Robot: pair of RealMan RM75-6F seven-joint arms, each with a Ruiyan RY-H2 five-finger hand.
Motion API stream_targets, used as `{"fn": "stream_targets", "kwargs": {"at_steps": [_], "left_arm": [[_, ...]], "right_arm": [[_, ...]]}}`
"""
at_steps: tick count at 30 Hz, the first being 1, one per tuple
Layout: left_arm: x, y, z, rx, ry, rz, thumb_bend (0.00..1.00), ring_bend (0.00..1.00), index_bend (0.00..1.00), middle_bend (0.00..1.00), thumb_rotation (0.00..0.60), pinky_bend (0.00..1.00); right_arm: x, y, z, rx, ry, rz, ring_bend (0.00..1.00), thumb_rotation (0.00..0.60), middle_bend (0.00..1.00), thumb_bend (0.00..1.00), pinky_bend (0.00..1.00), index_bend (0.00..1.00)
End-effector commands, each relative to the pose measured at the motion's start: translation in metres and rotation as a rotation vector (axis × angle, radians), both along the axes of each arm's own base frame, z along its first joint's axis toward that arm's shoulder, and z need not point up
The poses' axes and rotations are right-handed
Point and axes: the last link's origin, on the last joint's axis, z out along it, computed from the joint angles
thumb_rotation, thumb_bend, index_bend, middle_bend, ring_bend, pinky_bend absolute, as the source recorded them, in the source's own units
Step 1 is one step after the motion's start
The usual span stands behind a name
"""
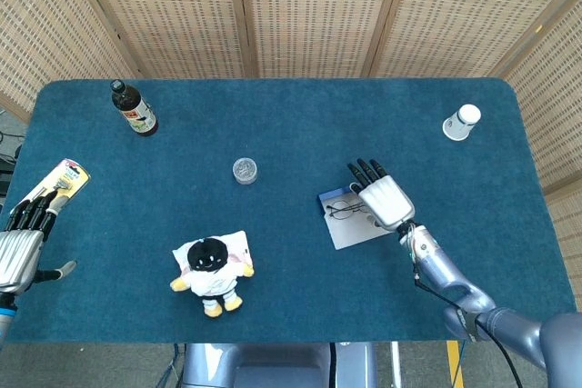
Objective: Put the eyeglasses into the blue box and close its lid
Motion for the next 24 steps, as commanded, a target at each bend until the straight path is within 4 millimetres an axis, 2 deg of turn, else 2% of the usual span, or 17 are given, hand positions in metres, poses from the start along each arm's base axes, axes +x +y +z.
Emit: {"fn": "stream_targets", "kwargs": {"at_steps": [1,3,7,24], "left_arm": [[0.000,-0.001,0.000,-0.001,-0.001,-0.002,0.00,0.00,0.00,0.00,0.600,0.00],[0.001,-0.001,0.000,0.000,-0.001,-0.006,0.00,0.00,0.00,0.00,0.600,0.00],[0.001,-0.002,0.000,0.000,-0.001,-0.007,0.00,0.00,0.00,0.00,0.600,0.00],[-0.001,0.001,0.001,0.003,-0.002,0.005,0.00,0.00,0.00,0.00,0.600,0.00]], "right_arm": [[-0.011,0.021,0.018,0.008,-0.060,0.017,0.00,0.600,0.09,0.03,0.13,0.36],[-0.019,0.034,0.021,0.027,-0.061,0.050,0.00,0.600,0.10,0.03,0.13,0.36],[-0.030,0.046,0.018,0.057,-0.055,0.089,0.00,0.600,0.12,0.05,0.13,0.36],[-0.040,0.048,-0.019,0.098,-0.029,0.117,0.00,0.600,0.15,0.13,0.16,0.38]]}}
